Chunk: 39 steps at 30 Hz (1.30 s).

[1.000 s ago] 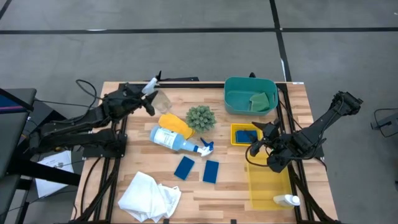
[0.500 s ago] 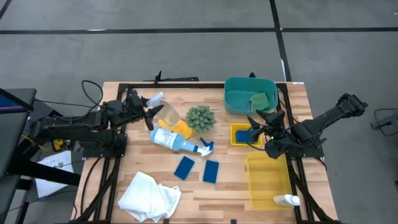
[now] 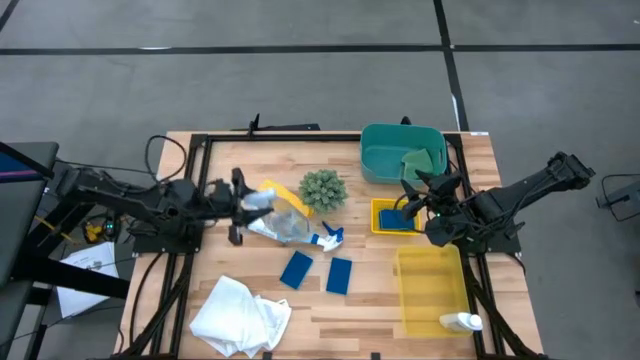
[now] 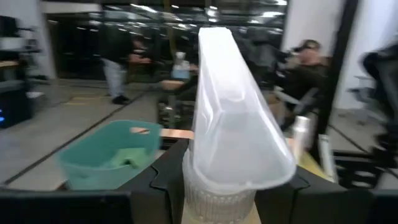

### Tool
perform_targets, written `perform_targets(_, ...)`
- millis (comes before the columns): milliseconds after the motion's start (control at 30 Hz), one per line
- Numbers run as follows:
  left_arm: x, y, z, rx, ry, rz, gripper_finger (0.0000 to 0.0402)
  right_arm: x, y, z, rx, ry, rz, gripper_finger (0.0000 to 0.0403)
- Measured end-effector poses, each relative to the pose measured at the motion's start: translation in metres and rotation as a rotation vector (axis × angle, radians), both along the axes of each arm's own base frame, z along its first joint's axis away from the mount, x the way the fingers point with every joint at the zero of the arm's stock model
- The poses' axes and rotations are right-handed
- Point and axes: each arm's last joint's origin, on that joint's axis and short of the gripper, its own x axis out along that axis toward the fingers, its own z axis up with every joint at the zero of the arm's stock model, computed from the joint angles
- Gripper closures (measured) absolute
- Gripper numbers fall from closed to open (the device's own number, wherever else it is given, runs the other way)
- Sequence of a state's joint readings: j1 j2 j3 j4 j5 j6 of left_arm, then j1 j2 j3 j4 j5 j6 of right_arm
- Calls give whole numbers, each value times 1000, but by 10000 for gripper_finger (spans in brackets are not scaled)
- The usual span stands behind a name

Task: Pick & Place Kitchen Items
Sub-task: Put the transparent bottle into the bottom yellow bin

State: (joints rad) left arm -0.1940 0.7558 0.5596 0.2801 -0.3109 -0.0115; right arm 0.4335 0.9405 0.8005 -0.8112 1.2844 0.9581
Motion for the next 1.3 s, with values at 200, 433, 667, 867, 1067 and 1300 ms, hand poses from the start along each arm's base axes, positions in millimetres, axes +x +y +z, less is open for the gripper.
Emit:
perform_targets(200,39,-28,7,33,66,-129,271,0,0,0,1,-1,0,175)
perform_targets(433,94,-72,18,125,116,-233,271,-1,-3,-1,-6,25,-14,175)
perform_targets(667,131,-103,24,159,126,-280,271,-6,-14,1,-5,33,-63,175)
perform_targets(867,155,-116,21,159,114,-284,271,-18,-23,7,16,10,-85,175)
perform_targets(1067,182,-126,23,148,74,-302,271,-31,-29,11,18,7,-98,175)
perform_targets(1300,220,-144,23,149,72,-324,271,-39,-31,11,2,42,-95,175)
